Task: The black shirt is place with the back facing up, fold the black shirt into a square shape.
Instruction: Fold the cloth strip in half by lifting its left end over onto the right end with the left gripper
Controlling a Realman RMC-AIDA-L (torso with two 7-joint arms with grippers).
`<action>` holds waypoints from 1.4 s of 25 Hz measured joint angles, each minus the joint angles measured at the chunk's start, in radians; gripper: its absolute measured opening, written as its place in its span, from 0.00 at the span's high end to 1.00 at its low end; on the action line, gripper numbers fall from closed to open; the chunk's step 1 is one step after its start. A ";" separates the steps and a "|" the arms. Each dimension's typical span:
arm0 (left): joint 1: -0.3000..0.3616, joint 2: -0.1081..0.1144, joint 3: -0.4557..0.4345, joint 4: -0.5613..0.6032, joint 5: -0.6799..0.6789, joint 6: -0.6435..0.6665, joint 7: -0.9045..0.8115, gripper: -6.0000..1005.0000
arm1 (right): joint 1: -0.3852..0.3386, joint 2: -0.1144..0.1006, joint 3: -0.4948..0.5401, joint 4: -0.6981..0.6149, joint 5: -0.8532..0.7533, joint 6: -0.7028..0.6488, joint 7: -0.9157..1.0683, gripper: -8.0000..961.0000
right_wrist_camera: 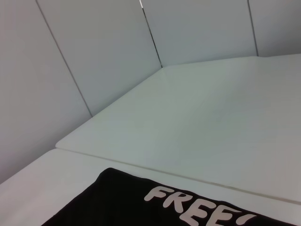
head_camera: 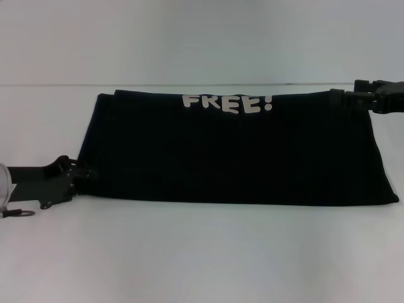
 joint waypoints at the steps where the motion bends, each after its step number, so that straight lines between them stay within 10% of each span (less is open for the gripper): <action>1: 0.000 0.000 0.000 0.000 0.000 -0.001 0.002 0.46 | 0.000 0.000 0.000 0.000 0.000 0.000 0.000 0.02; 18: 0.014 0.000 -0.044 0.007 -0.010 -0.008 0.156 0.95 | -0.005 0.023 0.001 0.000 0.000 0.016 0.000 0.02; 35: 0.168 0.015 -0.115 0.227 -0.080 0.099 0.585 0.95 | 0.030 0.096 -0.007 0.108 0.100 0.104 -0.039 0.02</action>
